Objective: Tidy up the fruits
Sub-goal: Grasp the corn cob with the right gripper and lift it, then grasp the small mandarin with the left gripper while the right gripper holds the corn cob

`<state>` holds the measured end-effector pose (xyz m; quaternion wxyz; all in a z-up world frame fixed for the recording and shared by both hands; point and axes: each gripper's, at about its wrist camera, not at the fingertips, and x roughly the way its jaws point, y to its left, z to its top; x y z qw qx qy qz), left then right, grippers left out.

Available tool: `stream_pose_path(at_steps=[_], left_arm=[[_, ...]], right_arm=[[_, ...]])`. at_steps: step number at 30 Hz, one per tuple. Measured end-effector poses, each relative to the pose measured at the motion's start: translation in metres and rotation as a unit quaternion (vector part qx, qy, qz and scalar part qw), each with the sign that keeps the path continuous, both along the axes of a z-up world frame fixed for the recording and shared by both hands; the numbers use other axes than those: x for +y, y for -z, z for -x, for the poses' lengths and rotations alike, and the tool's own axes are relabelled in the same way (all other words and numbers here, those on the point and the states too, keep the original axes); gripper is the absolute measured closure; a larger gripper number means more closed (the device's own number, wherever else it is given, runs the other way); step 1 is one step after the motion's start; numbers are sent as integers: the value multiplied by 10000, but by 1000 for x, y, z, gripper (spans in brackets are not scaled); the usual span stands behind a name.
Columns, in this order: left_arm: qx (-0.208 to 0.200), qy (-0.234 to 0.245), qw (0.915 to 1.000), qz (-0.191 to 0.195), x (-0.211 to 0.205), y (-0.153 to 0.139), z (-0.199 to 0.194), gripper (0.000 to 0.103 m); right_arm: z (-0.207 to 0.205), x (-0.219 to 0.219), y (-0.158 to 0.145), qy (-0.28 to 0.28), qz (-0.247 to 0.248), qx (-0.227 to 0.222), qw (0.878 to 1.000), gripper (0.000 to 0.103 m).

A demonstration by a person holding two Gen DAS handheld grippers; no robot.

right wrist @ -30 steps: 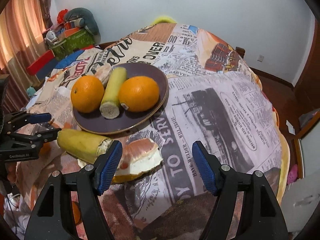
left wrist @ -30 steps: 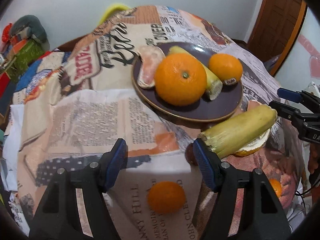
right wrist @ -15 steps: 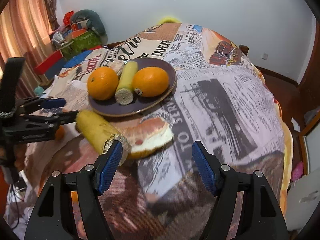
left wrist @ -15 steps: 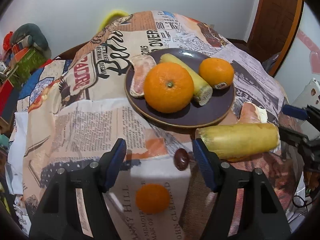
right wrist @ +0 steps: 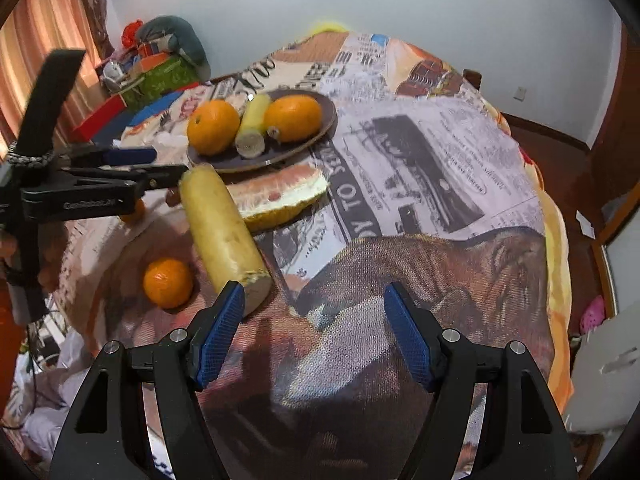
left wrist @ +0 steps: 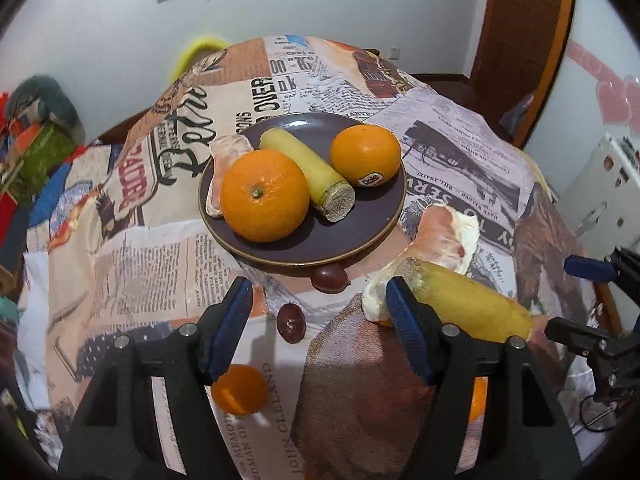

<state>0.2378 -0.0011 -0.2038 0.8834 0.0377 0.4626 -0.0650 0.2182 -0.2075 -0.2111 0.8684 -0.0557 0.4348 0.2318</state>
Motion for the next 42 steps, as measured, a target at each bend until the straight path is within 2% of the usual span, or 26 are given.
stream_pose_path(at_steps=[6,12,15,16,17,19,24,34,40,42], left_arm=[[24,-105,9998,145,9,-4,16,34],[-28,-224,9995,207,19,-10,34,34],[-22,-260,9992,316,22,-10,42,34],[-15,-258,9991,346,22,-10,44,34],[-12,-247,9990,369,21,-9,46,34],[3,-188,9993,327,16,-8,49,34],[-8,-20,9998,221,-1,-7,54,34],[88,167,9985,510,-27,-7,65,34],[275,228,9976,599,-41,5,70,34],[303,241,9972,637,-45,9,70,34]], right_arm=[[-2,16,-13,-172,-218,-245,9993,34],[-20,46,3,-456,-370,69,9983,34],[-23,54,14,-450,-341,213,9982,38],[-24,55,16,-464,-364,271,9979,43],[-23,55,19,-494,-379,334,9975,45],[-19,53,23,-592,-496,465,9959,57],[0,47,18,-614,-364,267,9971,63],[29,14,15,-169,-371,214,9989,68],[34,7,9,-112,-358,193,9991,68],[32,6,9,-115,-360,217,9991,65]])
